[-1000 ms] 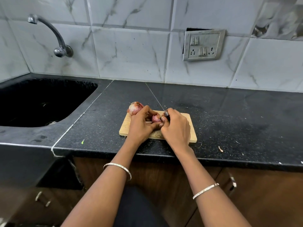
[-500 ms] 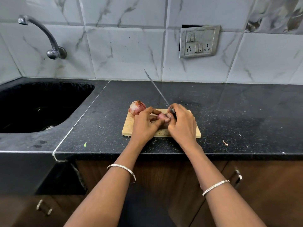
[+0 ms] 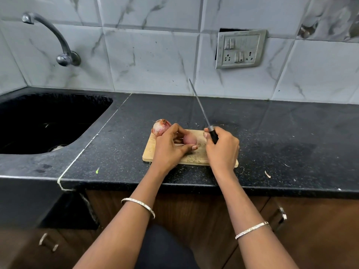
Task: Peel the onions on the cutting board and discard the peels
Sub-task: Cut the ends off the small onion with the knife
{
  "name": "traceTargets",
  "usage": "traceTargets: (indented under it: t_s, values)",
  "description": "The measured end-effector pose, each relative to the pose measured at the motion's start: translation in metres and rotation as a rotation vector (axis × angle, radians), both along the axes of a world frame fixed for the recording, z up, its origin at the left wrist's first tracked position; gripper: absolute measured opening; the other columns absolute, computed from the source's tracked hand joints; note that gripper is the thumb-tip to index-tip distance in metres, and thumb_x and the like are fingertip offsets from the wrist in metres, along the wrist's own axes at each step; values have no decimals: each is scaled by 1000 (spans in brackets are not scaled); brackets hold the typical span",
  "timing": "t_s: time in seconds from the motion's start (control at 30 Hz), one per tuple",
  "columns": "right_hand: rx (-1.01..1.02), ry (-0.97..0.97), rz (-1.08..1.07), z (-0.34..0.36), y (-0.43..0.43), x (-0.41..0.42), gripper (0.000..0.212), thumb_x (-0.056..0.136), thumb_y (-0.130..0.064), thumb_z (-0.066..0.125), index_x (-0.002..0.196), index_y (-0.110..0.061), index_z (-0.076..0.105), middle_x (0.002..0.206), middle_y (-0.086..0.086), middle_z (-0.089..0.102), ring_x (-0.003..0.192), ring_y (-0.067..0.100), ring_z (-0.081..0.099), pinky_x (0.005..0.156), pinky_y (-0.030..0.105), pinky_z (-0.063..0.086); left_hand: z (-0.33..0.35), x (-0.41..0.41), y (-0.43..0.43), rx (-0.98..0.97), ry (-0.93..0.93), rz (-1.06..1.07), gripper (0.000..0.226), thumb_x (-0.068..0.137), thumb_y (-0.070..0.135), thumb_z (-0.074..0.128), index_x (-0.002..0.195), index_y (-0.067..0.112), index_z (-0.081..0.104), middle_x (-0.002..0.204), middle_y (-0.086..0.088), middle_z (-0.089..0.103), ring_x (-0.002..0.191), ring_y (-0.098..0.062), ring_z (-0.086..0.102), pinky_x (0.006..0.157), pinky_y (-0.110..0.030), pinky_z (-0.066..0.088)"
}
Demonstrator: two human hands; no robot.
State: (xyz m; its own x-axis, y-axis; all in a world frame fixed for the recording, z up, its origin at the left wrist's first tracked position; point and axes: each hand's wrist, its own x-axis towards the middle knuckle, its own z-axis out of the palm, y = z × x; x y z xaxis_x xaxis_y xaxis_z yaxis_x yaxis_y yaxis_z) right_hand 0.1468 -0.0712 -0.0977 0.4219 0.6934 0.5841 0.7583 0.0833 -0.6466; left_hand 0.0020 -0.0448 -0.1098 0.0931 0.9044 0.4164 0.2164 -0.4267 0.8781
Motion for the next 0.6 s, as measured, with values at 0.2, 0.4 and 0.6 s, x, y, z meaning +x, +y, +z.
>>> traceTargets:
  t_s: [0.2,0.4,0.6]
  values:
    - [38,31,25,3,1,6,20,92,-13,69,109,-17,78,104,2,70,92,22,66,77,26,43,2,2,-1,-4,-10,7,40,69,9,92,90,22,61,103,7,73,94,-4,72,85,-29,62]
    - [-6,71,109,3,-4,4,24,91,-20,67,113,-21,77,96,0,77,90,22,69,72,28,44,-2,0,-1,37,39,18,35,79,9,86,109,17,71,104,7,76,98,-3,71,91,-24,58]
    - [28,74,380,3,-6,4,17,82,-19,77,98,-24,81,93,-11,76,87,2,67,80,31,56,-3,-2,-1,76,78,44,33,88,9,78,118,21,72,105,11,75,97,4,70,93,-21,56]
